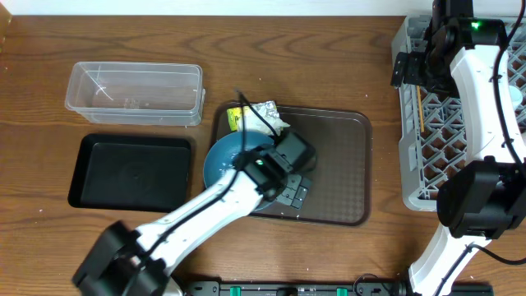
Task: Sort waste into correct bins and load items into the dishwasher rack
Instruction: 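Move the left gripper to the light-blue rice bowl and grasp its rim, then lift the rice bowl with the left gripper and carry it left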
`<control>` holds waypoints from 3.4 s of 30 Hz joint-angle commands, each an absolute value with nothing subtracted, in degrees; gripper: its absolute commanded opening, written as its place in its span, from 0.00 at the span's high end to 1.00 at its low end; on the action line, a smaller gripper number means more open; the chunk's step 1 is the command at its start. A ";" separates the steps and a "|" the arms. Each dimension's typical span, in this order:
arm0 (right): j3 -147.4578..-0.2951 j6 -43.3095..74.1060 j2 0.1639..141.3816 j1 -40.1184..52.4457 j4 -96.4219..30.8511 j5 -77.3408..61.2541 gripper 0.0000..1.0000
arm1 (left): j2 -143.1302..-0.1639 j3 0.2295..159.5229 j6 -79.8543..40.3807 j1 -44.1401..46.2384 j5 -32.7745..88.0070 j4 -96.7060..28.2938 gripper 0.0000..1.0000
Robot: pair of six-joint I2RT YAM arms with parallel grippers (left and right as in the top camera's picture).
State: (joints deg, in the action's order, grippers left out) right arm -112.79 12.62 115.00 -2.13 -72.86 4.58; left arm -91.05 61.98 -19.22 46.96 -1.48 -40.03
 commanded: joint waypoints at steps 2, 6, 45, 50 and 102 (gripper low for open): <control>-113.03 13.26 114.02 -2.17 -72.93 5.10 0.01 | -94.56 63.13 -20.69 47.22 -7.16 -40.01 0.02; -113.03 13.26 114.02 -2.17 -72.93 5.10 0.01 | -96.31 63.13 -20.62 47.55 -7.20 -38.94 0.02; -113.03 13.26 114.02 -2.17 -72.90 5.10 0.01 | -103.74 62.67 -21.10 53.98 -14.70 -37.63 0.33; -113.03 13.26 114.02 -2.17 -72.93 5.10 0.01 | -103.74 62.63 -21.10 53.98 -14.70 -37.63 0.44; -113.03 13.26 114.02 -2.17 -72.90 5.10 0.01 | -88.77 63.37 -13.72 52.62 -16.16 -41.06 0.94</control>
